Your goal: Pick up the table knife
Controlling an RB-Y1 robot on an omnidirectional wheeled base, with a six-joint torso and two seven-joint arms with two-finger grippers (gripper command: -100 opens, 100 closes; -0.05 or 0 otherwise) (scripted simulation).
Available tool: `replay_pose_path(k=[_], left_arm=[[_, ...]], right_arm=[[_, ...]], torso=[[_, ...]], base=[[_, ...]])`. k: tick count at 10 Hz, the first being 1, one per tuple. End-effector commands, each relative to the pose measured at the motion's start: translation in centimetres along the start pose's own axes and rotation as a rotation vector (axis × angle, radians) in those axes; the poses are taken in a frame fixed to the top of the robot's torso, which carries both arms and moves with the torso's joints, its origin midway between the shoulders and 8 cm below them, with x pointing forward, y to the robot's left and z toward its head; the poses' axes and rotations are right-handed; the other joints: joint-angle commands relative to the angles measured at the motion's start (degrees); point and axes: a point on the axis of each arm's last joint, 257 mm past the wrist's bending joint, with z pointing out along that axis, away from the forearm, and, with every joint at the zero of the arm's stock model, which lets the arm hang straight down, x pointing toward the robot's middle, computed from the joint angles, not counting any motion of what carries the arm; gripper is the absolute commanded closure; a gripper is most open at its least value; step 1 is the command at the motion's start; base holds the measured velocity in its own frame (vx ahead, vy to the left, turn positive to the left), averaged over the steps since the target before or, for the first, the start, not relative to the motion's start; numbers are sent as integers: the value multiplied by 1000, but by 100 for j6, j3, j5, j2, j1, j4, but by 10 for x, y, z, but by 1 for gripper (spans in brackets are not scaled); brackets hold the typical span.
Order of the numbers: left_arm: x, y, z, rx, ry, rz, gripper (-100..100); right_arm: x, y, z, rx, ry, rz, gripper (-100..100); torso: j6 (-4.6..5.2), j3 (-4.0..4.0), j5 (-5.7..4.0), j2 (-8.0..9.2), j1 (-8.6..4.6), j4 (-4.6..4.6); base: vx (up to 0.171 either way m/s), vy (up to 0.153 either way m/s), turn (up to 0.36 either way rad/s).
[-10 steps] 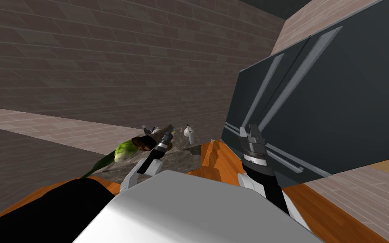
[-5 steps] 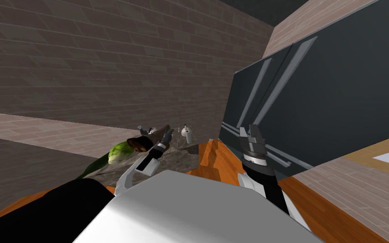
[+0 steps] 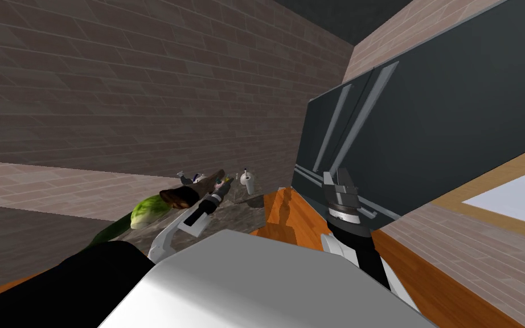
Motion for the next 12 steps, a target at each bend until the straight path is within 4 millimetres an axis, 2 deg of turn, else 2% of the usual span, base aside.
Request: replay_pose_path(k=[1,4,5,7,8,12], left_arm=[[-3,15,-3,-44,14,29,-100],[-15,76,-15,-219,51,126,-100],[-16,75,-15,-218,56,136,-100],[-27,114,-28,-331,83,208,-100],[-27,114,-28,-331,83,208,-100],[-51,184,-66,-541,140,348,-100]], right_arm=[[0,0,0,0,0,0,0],[0,0,0,0,0,0,0],[0,0,0,0,0,0,0],[0,0,0,0,0,0,0],[0,0,0,0,0,0,0],[0,0,0,0,0,0,0]], torso=[[0,0,0,0,0,0],[1,-3,2,-6,11,-1],[-1,-7,1,-13,5,-3],[0,-3,2,-5,12,-1],[-1,-4,2,-7,12,-1],[0,-12,2,-21,9,-4]], base=[[10,-63,-35],[36,-63,-131],[33,-53,-15],[30,-51,-104],[37,-39,-40],[69,-63,-112]])
